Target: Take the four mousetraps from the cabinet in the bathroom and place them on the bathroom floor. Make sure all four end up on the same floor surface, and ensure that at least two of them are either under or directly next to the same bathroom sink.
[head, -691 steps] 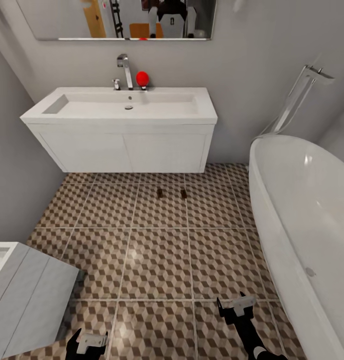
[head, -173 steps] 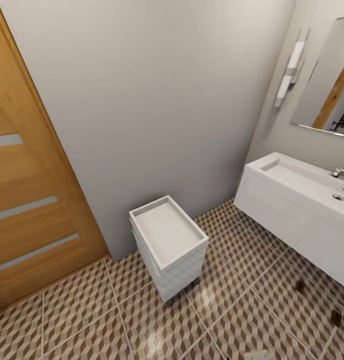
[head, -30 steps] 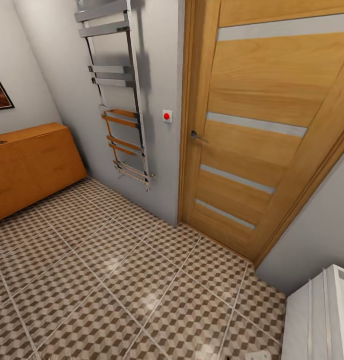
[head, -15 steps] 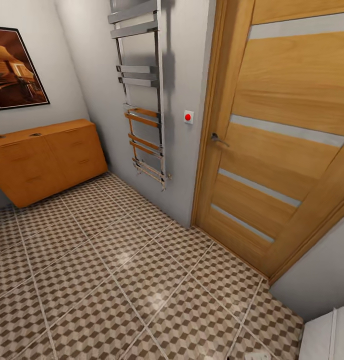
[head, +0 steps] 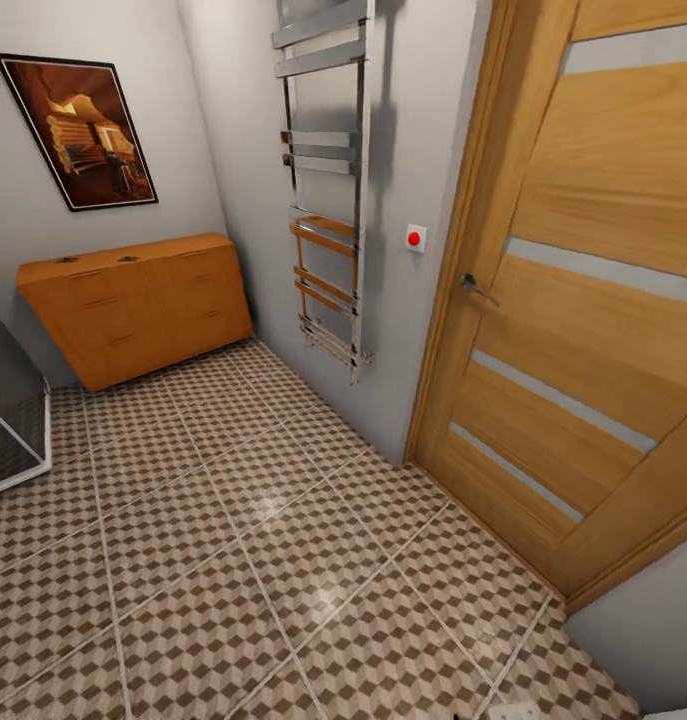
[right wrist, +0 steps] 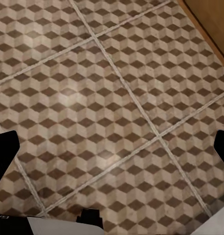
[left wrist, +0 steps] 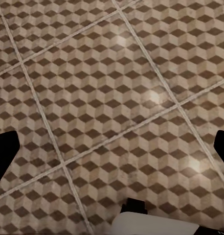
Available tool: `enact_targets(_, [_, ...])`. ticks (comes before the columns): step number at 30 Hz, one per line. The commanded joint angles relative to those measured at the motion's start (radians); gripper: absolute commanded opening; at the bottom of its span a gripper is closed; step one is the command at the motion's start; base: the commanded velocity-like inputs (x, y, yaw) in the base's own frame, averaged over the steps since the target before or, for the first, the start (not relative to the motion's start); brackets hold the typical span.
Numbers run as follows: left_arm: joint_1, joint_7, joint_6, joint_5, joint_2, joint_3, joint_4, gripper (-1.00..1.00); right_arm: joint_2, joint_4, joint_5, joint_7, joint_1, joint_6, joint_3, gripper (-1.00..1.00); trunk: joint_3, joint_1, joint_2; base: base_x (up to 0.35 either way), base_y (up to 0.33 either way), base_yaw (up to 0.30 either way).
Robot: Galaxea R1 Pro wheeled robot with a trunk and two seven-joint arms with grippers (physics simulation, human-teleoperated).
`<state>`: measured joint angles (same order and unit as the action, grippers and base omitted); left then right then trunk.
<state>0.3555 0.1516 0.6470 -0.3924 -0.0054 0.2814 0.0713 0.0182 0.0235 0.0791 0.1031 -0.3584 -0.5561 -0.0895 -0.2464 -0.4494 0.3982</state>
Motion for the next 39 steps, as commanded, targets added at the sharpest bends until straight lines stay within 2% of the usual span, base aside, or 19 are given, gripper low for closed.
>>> enact_targets(1, [0.002, 0.005, 0.005, -0.002, -0.001, 0.009, 0.004, 1.0, 0.0, -0.001, 0.008, 0.01, -0.001, -0.001, -0.007, 1.0, -0.002, -0.001, 0.002, 0.072, -0.221, 0.29])
enact_targets(16, [0.002, 0.005, 0.005, -0.002, -0.001, 0.009, 0.004, 1.0, 0.0, -0.001, 0.008, 0.01, -0.001, -0.001, -0.007, 1.0, -0.002, -0.001, 0.002, 0.078, -0.125, 0.29])
enact_targets(39, [0.002, 0.005, 0.005, -0.002, 0.0, 0.009, 0.004, 1.0, 0.0, -0.002, 0.008, 0.01, -0.001, 0.0, -0.007, 1.0, -0.002, -0.001, 0.002, 0.22, 0.12, 0.29])
